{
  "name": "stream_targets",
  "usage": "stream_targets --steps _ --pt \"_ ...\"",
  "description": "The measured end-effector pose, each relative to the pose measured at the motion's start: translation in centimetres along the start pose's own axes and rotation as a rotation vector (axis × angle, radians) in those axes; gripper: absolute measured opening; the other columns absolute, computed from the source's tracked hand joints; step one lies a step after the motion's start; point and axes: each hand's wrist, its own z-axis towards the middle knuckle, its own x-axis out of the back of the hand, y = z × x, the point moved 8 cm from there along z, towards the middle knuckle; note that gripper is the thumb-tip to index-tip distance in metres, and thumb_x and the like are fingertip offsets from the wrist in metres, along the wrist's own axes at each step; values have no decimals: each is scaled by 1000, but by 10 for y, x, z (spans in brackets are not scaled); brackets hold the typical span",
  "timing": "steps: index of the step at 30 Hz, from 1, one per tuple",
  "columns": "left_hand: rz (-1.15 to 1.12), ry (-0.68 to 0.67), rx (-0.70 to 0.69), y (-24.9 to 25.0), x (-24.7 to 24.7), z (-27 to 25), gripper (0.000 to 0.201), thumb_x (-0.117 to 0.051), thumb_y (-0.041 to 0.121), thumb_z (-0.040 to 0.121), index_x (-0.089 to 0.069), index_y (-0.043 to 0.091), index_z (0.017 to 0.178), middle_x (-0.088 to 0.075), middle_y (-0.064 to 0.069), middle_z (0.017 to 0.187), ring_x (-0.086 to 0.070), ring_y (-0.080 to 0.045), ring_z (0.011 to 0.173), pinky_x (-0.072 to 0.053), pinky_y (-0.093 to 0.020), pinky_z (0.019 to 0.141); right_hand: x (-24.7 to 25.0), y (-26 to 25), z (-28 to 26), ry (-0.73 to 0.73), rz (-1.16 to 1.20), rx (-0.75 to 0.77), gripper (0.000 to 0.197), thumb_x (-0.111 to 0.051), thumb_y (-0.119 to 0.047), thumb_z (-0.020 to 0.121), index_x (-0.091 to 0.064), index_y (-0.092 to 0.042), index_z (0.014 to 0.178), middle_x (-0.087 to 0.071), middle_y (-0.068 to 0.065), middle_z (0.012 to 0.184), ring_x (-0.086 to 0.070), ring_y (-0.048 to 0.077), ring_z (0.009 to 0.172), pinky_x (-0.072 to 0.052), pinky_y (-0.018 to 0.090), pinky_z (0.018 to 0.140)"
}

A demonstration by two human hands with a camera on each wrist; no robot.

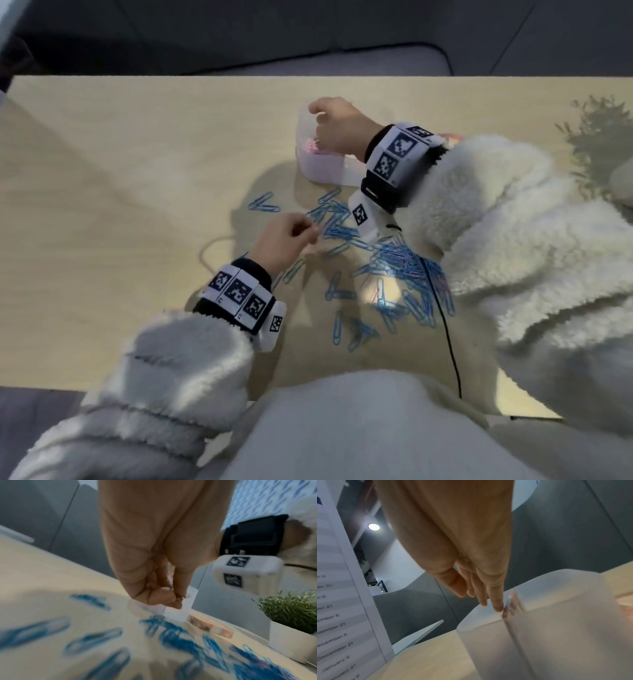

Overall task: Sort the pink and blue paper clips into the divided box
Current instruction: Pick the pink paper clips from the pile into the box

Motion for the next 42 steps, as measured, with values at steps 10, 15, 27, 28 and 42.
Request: stream_targets --steps 10,15,27,28,42 --pt "663 365 -196 104 59 102 29 -39 10 88 -61 -5 98 -64 -25 104 -58 -38 97 -47 -44 83 46 74 -103 330 360 106 31 -36 5 85 -59 -15 80 -62 4 79 -60 18 58 -51 25 53" --pt "812 200 -164 97 36 120 25 -42 2 87 -60 -9 100 -62 -31 104 -58 -45 96 -47 -46 79 17 124 -153 146 -5 37 24 -45 1 86 -63 -11 78 -68 6 79 -59 15 57 -42 18 55" --pt "586 43 -502 53 -50 -22 11 -52 19 88 -59 11 88 -60 -7 86 -55 -27 83 -39 -34 68 -49 141 -196 -59 -380 176 11 -60 -25 85 -69 -20 88 -64 0 86 -61 22 86 -42 32 65" --pt "603 -18 -471 45 -65 -26 12 -52 20 88 -60 11 88 -59 -8 88 -54 -28 87 -39 -35 71 -55 137 -196 -65 -380 207 13 -59 -28 84 -70 -22 88 -62 0 86 -60 21 86 -41 31 64" --pt "673 -110 -339 26 -104 -31 18 -45 20 92 -51 8 104 -57 -12 107 -51 -29 103 -41 -39 80 -67 133 -199 -56 -597 225 12 -54 -17 80 -64 -14 85 -58 6 91 -58 29 91 -27 30 56"
